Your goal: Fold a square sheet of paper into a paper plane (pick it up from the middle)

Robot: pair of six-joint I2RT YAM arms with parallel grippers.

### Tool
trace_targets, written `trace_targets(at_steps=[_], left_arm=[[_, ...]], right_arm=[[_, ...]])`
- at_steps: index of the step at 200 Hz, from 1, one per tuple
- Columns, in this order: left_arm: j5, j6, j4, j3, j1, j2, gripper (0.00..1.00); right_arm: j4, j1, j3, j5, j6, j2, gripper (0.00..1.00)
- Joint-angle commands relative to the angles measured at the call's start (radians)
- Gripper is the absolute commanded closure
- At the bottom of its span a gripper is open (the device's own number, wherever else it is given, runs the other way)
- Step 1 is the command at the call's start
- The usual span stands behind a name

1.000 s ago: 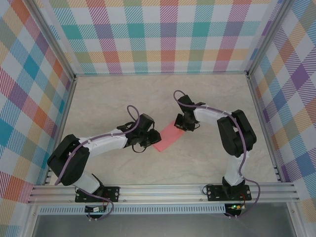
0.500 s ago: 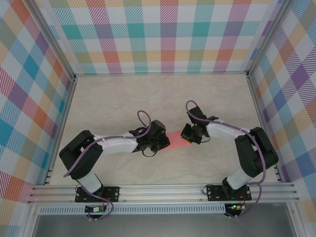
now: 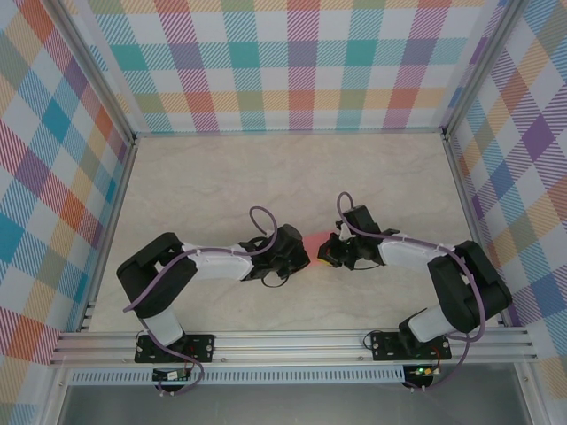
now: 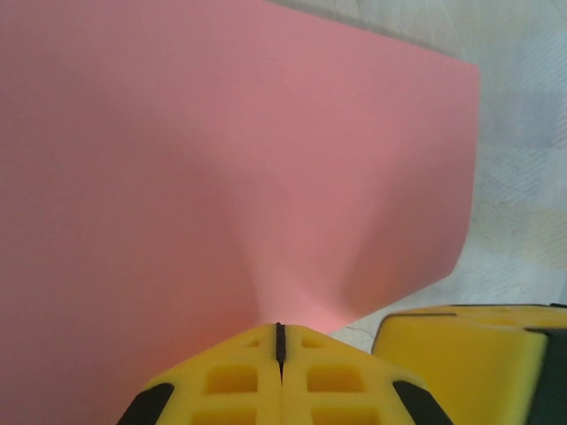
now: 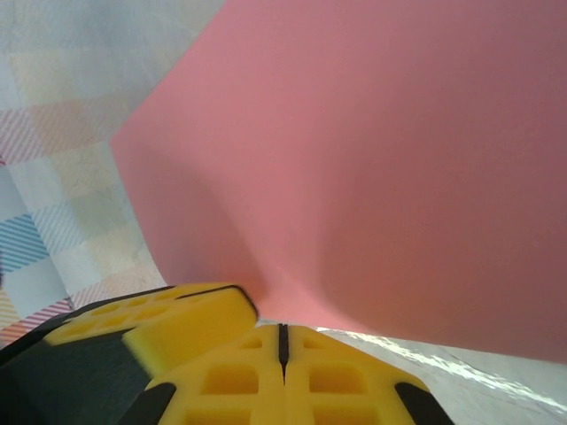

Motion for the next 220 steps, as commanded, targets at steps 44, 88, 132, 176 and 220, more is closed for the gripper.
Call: trace_targets(at_steps=[44,88,132,176,220], left_arm=[[-0.023,-0.031,0.033,-0.033,-0.014,0.022,1.00],[-0.024,-0.035,0.013,-0.036,-0.014,0.029,1.00],[-0.014,-0.047,-0.012,-0.038,-0.014,0.049,1.00],[0.005,-0.062,-0.046,-0.047,-0.015,0.064,1.00],[-0.004,-0.091,-0.108,-0.079,-0.014,0.051,1.00]], right_arm=[[0.094,0.021,0.005,-0.066,-0.008,0.079,1.00],[0.105,0.029,-0.002,-0.064,-0.025,0.121,1.00],[0.083,0.029,-0.008,-0.027,-0.057,0.150,1.00],[0.050,0.029,-0.009,0.010,-0.071,0.155,1.00],[0.011,0.028,-0.017,0.056,-0.093,0.142,1.00]])
